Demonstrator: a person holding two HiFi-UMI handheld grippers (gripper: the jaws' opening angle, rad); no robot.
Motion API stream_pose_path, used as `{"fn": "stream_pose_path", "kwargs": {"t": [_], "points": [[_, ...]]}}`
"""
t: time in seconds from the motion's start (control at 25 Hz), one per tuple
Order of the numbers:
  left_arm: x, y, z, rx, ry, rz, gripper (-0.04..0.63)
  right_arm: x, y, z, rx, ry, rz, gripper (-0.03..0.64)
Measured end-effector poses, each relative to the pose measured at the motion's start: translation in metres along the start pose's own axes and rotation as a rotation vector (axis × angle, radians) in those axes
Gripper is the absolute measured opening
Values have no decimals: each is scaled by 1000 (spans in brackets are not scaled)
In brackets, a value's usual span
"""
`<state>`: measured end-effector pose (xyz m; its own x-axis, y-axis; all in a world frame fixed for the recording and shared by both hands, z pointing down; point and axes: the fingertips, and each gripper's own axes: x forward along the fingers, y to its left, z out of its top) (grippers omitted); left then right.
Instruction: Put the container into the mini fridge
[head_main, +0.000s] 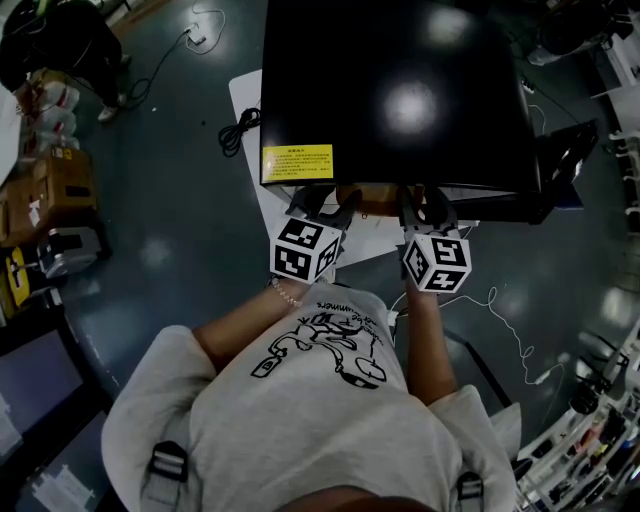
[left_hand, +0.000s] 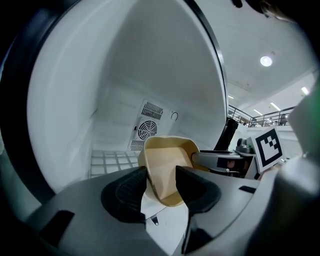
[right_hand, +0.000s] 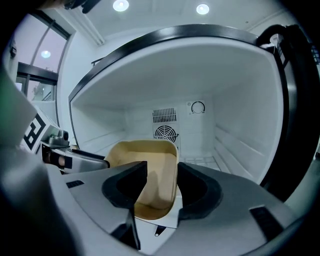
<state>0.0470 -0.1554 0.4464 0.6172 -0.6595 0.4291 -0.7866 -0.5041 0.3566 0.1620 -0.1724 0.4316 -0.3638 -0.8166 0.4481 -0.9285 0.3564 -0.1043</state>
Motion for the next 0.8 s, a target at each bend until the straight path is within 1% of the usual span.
{"fn": "stream_pose_path", "kwargs": {"t": [0.8], "points": [[21,17,-1,-22,-3,41,184,32,-10,1,-21,1,10,183]]}}
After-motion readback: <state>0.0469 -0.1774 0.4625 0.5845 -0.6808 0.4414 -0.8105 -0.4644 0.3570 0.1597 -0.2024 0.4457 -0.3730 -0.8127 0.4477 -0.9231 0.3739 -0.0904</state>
